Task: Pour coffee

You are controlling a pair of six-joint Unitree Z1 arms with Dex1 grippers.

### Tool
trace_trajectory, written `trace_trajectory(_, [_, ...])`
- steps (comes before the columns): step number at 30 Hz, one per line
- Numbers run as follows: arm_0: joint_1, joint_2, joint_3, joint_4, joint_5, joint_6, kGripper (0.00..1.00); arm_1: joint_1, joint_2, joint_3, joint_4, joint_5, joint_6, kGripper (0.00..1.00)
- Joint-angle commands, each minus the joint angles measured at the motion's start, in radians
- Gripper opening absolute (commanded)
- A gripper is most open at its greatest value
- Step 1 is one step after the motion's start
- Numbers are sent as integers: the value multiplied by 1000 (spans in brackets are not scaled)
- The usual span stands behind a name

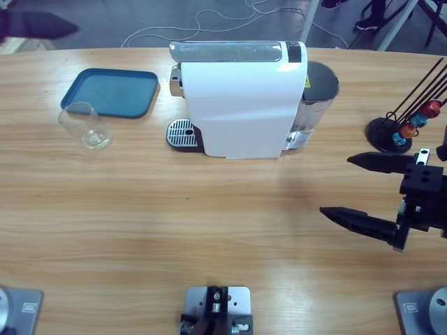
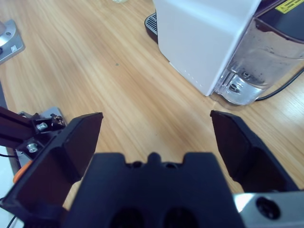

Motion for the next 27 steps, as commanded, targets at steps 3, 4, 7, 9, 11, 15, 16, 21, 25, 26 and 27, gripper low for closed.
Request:
trace_trajectory(3, [25,224,10,-175,-200,-341,766,9,-11,4,12,18,-1,1000])
trace_trajectory(4, [25,234,11,-193,-209,-360,766,9,-11,4,12,19,-1,1000])
trace_trajectory(7, [25,264,15,-234,-223,-389,766,9,-12,4,13,20,-1,1000])
trace_trajectory(9, [25,280,17,-245,-222,-392,766,9,-13,4,14,21,-1,1000])
trace_trajectory(11, [25,297,21,-256,-217,-392,766,9,-14,4,14,22,-1,1000])
trace_trajectory(15, [14,337,24,-301,-217,-393,766,9,-17,4,14,23,-1,1000])
trace_trajectory(16, [10,346,22,-313,-217,-395,766,9,-17,4,14,22,-1,1000])
trace_trajectory(21, [-24,378,19,-357,-215,-405,766,9,-19,4,14,22,-1,1000])
trace_trajectory(25, [-56,377,17,-374,-214,-422,766,9,-20,4,14,21,-1,1000])
trace_trajectory(26, [-60,377,17,-376,-214,-423,766,9,-20,4,14,21,-1,1000])
trace_trajectory(27, [-61,377,17,-377,-212,-423,766,9,-20,4,14,21,-1,1000])
